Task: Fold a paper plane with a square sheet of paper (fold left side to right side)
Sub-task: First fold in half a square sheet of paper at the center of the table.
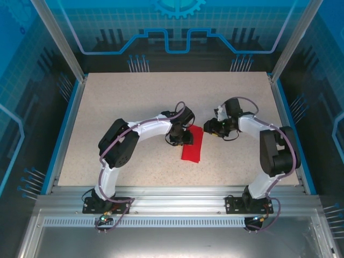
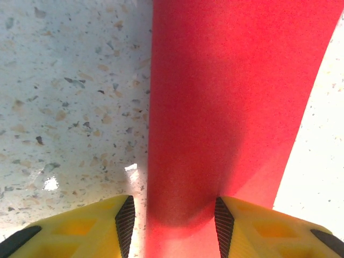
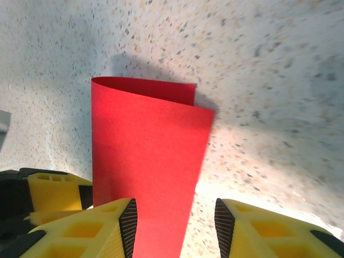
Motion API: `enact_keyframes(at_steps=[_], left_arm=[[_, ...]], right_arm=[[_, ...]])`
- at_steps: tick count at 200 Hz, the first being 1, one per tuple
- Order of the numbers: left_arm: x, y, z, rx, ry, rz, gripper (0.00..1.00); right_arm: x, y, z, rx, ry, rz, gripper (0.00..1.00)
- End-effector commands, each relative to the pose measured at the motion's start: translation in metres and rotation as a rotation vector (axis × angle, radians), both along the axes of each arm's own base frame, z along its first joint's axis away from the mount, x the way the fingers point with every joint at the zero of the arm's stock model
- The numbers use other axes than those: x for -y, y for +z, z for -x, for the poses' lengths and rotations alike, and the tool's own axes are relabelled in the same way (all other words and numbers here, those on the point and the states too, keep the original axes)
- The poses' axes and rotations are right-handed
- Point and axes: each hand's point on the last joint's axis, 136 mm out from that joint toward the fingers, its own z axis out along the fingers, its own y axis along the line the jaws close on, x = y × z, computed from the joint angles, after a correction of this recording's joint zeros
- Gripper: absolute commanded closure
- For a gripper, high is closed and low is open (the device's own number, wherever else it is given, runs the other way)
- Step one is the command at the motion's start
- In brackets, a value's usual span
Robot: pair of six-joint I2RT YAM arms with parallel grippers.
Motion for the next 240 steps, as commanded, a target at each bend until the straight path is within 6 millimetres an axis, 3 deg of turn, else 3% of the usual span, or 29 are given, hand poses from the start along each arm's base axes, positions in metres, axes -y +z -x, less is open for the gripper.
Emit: enact_keyframes(at_steps=[1,139,240], left_arm=[[-0.007,-0.009,0.003,-0.027,0.022,-0.056,0.52],[-0.008,-0.012,-0.003,-0.038,0.084,-0.067,0.52],[-0.009,-0.016,-0.002,-0.048,0.076,-0.079,0.52]], right_arm=[[0.017,-0.007,0.014,-0.037,-0.024,0.05,0.54],[0.013,-0.03,0.029,-0.115,-0.003,0.028,0.52],[0.005,-0.027,0.03,-0.112,0.02,0.009,0.52]])
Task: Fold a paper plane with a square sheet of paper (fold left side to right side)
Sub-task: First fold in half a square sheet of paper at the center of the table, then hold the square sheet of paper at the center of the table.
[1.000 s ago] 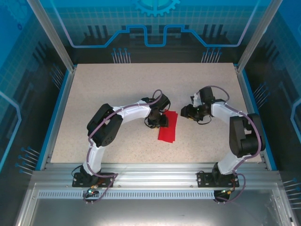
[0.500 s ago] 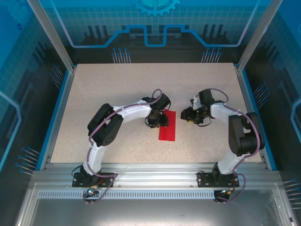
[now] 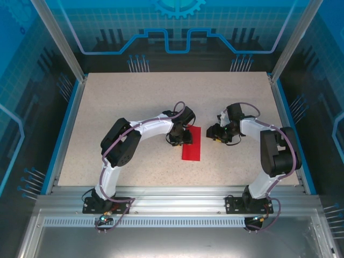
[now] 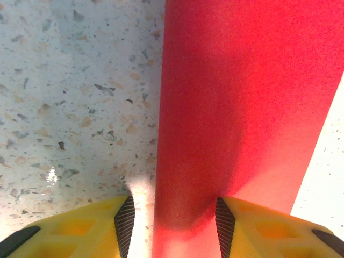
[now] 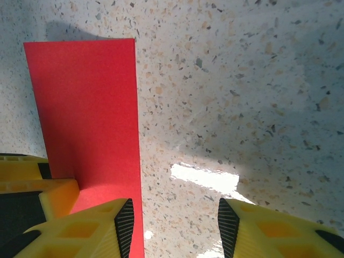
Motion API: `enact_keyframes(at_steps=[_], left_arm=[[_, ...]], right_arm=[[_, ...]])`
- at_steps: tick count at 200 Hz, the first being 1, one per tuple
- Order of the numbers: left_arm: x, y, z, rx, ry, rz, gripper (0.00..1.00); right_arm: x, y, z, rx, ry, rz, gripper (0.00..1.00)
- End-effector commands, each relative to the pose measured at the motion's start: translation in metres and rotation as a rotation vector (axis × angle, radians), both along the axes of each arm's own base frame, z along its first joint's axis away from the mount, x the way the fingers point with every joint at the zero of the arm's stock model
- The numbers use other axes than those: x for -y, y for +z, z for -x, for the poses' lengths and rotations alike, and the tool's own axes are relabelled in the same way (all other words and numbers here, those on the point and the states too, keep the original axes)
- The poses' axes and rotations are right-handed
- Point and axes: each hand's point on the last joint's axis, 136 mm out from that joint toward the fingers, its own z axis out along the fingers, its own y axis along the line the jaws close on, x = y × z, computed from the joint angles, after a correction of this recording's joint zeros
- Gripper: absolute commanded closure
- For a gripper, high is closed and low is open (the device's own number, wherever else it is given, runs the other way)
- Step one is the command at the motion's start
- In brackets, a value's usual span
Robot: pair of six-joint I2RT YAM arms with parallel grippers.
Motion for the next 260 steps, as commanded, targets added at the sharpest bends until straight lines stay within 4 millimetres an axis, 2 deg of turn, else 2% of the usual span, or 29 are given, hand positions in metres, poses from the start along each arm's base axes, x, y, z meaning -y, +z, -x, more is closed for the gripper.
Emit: enact_keyframes(at_steps=[1,29,95,139,163,216,237,260], left_arm=[[-0.004,-0.009,0.002,-0.025,0.003,-0.037,0.52],[-0.005,-0.01,0.002,-0.026,0.003,-0.038,0.52],[-0.006,-0.011,0.003,-0.031,0.003,-0.04,0.52],[-0.006,-0.012,0.003,-0.032,0.002,-0.041,0.52],[-0.005,-0.012,0.004,-0.031,0.001,-0.04,0.52],[-0.005,-0.008,0.003,-0.025,0.0,-0.034,0.52],[-0.005,0.001,0.002,-0.007,-0.006,-0.025,0.52],[-0.008,0.019,-0.001,0.025,0.0,0.006,0.5]], right_arm=[[-0.007,-0.002,0.006,-0.021,0.031,-0.024,0.52],[-0.015,0.002,0.006,-0.016,0.049,-0.05,0.57],[-0.049,0.003,0.006,-0.032,0.103,-0.12,0.79],[-0.066,-0.005,0.007,-0.056,0.139,-0.113,0.83],[-0.066,-0.014,0.009,-0.081,0.144,-0.081,0.84],[-0.05,-0.04,0.022,-0.159,0.139,0.024,0.87],[-0.045,-0.05,0.028,-0.188,0.137,0.046,0.88],[-0.041,-0.058,0.035,-0.209,0.131,0.053,0.88]])
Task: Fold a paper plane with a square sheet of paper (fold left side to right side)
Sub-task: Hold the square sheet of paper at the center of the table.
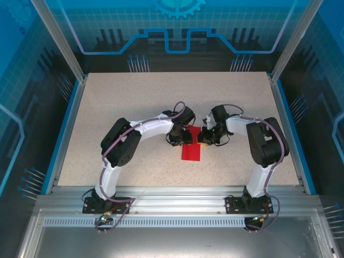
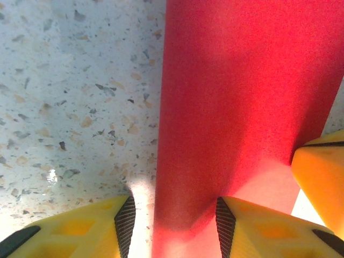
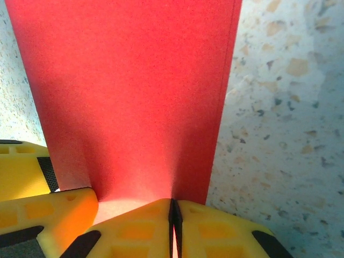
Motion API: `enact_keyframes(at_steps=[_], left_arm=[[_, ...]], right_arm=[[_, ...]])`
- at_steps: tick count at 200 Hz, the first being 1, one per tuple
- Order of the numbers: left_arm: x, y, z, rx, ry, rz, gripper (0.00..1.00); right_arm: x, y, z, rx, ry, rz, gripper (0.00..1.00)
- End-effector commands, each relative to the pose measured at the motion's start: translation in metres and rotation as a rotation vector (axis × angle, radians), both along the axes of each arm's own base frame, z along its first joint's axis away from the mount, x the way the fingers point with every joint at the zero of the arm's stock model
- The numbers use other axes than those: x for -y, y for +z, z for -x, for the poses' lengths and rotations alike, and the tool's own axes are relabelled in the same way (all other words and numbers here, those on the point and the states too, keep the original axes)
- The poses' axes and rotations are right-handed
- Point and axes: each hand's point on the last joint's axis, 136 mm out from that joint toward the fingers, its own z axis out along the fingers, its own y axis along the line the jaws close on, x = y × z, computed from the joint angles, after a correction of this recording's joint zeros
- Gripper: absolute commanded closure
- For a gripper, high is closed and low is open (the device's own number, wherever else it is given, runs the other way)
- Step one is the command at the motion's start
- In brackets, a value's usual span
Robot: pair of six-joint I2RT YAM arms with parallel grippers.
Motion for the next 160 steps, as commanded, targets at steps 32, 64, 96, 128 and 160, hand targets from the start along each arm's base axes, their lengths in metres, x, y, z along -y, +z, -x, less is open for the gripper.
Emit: enact_keyframes(at_steps=[32,64,96,128,160], left_arm=[[-0.014,0.053,-0.009,0.08,0.028,0.088,0.48],[-0.014,0.081,-0.009,0.128,0.017,0.144,0.48],[0.01,0.088,-0.004,0.104,-0.014,0.284,0.53],[0.029,0.076,-0.004,0.049,-0.02,0.365,0.63],[0.042,0.06,-0.002,-0.001,-0.033,0.407,0.69]], right_arm=[[0.021,-0.038,0.03,-0.115,-0.002,0.104,0.89],[0.022,-0.038,0.03,-0.115,-0.002,0.106,0.89],[0.021,-0.037,0.029,-0.107,0.003,0.103,0.89],[0.02,-0.036,0.028,-0.104,0.004,0.094,0.89],[0.02,-0.035,0.028,-0.103,0.006,0.094,0.89]])
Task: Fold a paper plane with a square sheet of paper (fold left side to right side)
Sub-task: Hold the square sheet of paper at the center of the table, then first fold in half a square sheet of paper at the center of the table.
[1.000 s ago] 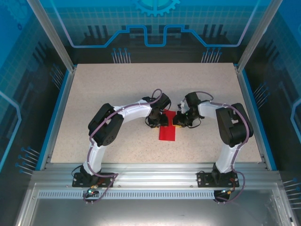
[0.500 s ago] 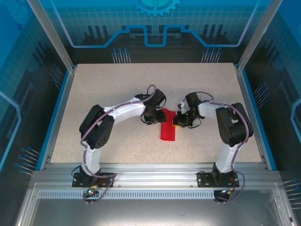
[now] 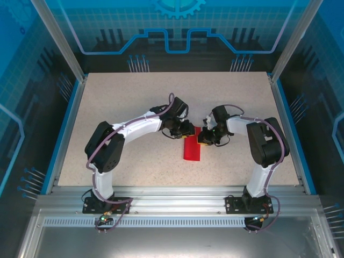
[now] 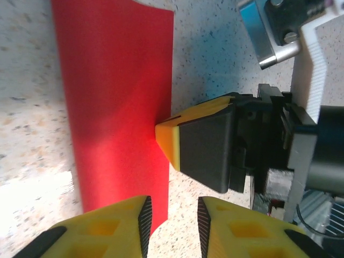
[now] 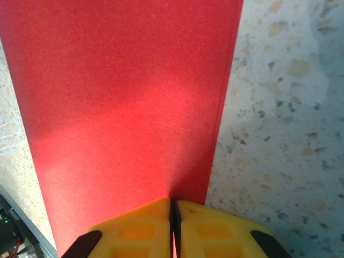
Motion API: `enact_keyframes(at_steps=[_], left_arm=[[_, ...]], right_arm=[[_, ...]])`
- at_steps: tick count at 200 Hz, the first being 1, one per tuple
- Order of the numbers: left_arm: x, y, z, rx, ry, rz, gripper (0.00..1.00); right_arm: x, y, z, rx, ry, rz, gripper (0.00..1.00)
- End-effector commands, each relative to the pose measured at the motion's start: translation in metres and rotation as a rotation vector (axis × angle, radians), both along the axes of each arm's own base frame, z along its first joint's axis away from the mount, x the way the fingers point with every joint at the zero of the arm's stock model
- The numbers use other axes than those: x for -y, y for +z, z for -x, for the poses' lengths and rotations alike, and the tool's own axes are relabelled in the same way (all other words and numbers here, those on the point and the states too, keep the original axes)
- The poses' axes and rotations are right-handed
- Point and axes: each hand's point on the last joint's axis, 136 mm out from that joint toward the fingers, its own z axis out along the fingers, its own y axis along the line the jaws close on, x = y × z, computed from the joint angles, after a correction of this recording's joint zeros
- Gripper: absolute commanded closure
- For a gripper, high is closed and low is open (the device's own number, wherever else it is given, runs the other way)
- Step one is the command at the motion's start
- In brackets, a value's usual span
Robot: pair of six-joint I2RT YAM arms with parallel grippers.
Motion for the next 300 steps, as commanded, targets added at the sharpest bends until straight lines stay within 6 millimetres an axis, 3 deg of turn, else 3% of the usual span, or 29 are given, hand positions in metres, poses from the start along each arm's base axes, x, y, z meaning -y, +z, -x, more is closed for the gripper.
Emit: enact_keyframes(at_steps=[1,31,69,118,150,193,219,243,300], left_arm=[[0.017,-0.014,0.01,-0.067,-0.039,0.066,0.69],[0.011,-0.036,0.011,-0.098,-0.033,0.014,0.71],[-0.011,-0.067,0.016,-0.124,-0.019,-0.117,0.73],[-0.026,-0.092,0.021,-0.163,-0.001,-0.156,0.74],[-0.03,-0.097,0.024,-0.174,0.001,-0.168,0.74],[-0.034,-0.104,0.03,-0.192,0.002,-0.179,0.76],[-0.033,-0.106,0.032,-0.195,0.0,-0.188,0.76],[-0.031,-0.107,0.033,-0.196,-0.003,-0.19,0.76],[-0.032,-0.108,0.034,-0.191,-0.011,-0.212,0.77]], right_arm=[[0.019,-0.034,0.027,-0.111,0.0,0.11,0.89],[0.02,-0.034,0.027,-0.113,0.0,0.111,0.89],[0.019,-0.034,0.027,-0.113,0.003,0.111,0.89],[0.02,-0.034,0.028,-0.116,0.004,0.117,0.89],[0.014,-0.024,0.023,-0.082,0.012,0.078,0.89],[-0.006,0.026,0.002,0.047,0.037,-0.053,0.88],[-0.013,0.042,-0.009,0.084,0.04,-0.091,0.89],[-0.024,0.045,-0.017,0.09,0.049,-0.116,0.89],[-0.042,0.028,-0.032,0.08,0.065,-0.089,0.89]])
